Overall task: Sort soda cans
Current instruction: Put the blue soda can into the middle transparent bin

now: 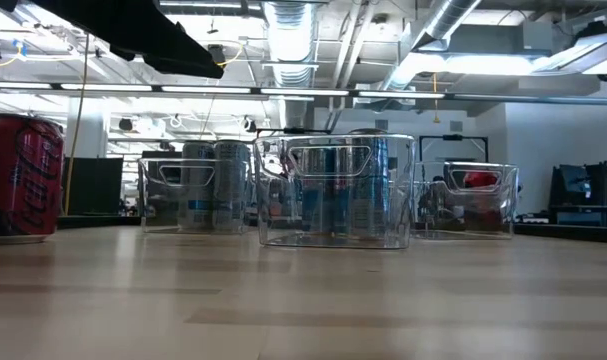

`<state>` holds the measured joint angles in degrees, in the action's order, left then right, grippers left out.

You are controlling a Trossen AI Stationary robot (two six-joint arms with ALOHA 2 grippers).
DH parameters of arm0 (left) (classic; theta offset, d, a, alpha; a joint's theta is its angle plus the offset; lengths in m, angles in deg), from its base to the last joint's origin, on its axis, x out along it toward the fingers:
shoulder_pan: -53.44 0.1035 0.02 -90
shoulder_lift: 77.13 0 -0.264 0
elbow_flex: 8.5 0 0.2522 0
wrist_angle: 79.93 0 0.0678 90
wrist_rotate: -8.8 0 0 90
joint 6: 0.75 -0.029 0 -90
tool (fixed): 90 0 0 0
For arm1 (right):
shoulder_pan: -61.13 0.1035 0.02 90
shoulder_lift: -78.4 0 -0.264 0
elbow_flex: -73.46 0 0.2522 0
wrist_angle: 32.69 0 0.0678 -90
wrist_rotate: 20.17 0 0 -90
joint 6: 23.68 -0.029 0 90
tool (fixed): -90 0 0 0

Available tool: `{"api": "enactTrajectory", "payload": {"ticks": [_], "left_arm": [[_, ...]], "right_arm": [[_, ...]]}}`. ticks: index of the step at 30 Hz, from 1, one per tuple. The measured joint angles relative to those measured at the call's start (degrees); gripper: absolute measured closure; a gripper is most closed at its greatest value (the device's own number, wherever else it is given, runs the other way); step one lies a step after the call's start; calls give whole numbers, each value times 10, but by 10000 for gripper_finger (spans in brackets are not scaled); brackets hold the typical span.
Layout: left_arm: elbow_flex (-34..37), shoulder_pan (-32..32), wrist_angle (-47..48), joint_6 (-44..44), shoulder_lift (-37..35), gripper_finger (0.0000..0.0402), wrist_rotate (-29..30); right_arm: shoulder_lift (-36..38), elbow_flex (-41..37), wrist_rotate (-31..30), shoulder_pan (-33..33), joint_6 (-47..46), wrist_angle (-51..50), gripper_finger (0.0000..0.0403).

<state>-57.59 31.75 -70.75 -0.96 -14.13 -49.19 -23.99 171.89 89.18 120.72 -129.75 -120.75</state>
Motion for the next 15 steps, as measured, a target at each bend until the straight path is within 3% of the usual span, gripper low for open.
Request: {"api": "enactTrajectory", "payload": {"ticks": [8, 15], "left_arm": [[0, 0, 0, 0, 0, 104, 0], [0, 0, 6, 0, 0, 104, 0]], "right_arm": [[0, 70, -22, -54, 58, -11, 162], [0, 126, -85, -147, 207, -27, 162]]}}
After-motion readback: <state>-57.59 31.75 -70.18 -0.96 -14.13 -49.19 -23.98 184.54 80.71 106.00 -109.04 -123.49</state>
